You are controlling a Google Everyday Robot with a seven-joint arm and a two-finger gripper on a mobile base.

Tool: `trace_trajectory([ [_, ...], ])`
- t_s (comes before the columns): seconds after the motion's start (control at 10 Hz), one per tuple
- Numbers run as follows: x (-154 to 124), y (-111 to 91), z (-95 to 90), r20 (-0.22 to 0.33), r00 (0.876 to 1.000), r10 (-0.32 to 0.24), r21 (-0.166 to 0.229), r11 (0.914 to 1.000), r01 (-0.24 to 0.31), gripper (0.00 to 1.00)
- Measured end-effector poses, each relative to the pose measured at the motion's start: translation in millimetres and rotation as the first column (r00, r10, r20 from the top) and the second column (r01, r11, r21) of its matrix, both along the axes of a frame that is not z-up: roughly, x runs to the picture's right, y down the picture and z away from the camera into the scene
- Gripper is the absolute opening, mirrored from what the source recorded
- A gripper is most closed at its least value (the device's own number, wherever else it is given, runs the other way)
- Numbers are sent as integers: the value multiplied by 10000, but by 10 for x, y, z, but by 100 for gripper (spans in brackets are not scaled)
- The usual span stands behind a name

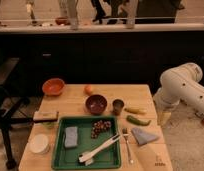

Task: Place sponge in table surface

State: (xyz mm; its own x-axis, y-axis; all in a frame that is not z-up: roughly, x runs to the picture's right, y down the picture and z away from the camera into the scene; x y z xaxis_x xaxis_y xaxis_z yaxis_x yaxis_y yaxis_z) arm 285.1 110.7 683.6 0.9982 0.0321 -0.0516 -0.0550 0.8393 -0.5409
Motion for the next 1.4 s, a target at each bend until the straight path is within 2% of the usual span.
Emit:
trace_trajectory([
  [0.2,-5,0,1,1,10000,20,10,10000,-20,80],
  [0.3,-29,-18,1,-17,9997,251,121,9996,-251,80],
  [0.4,-91,-28,7,22,9950,994,215,9948,-994,80],
  [0.5,-142,-41,12,-57,9791,2035,265,9788,-2033,80],
  [0.6,-180,-47,14,-349,9433,3302,366,9436,-3290,80],
  [0.7,-261,-58,7,-577,8972,4379,613,8985,-4347,80],
  [0.8,-352,-85,-3,-692,8446,5309,856,8467,-5252,80],
  [1.0,-495,-132,-13,-749,7726,6305,1081,7753,-6223,80],
  [1.1,-536,-149,-18,-774,7410,6670,1165,7442,-6577,80],
  [1.2,-548,-152,-23,-785,7312,6776,1185,7346,-6681,80],
  [1.3,-542,-154,-20,-806,7274,6815,1219,7310,-6714,80],
  [1.4,-494,-150,1,-890,7124,6961,1390,7169,-6831,80],
])
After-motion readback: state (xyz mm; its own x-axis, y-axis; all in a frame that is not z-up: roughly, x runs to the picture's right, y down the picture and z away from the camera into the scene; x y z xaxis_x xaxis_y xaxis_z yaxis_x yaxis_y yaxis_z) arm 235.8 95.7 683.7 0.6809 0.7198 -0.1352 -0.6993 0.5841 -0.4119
